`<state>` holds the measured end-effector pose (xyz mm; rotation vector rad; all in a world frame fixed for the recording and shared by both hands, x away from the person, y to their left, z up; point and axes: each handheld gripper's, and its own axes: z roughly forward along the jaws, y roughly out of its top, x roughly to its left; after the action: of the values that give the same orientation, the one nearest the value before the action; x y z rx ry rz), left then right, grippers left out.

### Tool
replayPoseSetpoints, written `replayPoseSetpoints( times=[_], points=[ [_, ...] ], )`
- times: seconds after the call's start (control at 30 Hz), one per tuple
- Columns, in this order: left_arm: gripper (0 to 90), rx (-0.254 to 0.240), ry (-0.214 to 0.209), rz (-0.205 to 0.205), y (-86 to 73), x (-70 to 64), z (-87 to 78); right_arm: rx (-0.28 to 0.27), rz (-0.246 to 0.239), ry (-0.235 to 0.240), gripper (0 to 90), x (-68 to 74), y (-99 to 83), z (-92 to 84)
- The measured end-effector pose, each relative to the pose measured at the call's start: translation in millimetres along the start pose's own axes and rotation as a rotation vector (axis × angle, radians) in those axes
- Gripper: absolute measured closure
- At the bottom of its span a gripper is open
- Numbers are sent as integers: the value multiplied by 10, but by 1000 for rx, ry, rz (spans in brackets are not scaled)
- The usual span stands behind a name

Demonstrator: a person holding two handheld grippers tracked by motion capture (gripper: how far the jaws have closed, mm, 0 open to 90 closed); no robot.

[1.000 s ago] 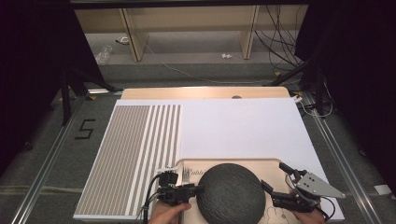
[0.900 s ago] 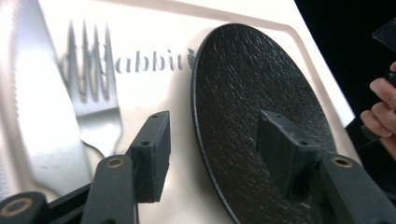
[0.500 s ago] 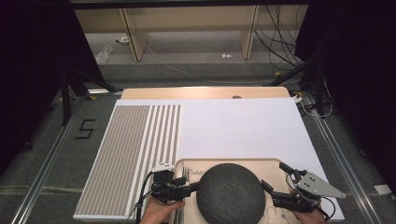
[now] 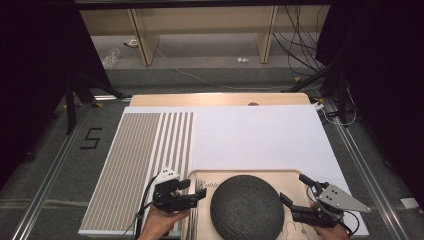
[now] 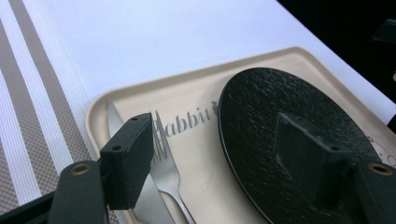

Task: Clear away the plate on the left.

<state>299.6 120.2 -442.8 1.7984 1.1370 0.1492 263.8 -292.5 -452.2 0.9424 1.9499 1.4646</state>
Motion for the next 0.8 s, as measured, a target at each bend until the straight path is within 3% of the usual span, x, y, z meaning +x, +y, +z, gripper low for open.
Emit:
replayPoseSetpoints(
  times=[0.37,0.8],
  points=[
    [273,-100,-19,85,33,7,-122,1,1,0,140,-1,-1,-1],
    [267,-191,-48,134,24,70,-225,2,4,1,140,1,-3,-1]
  ],
)
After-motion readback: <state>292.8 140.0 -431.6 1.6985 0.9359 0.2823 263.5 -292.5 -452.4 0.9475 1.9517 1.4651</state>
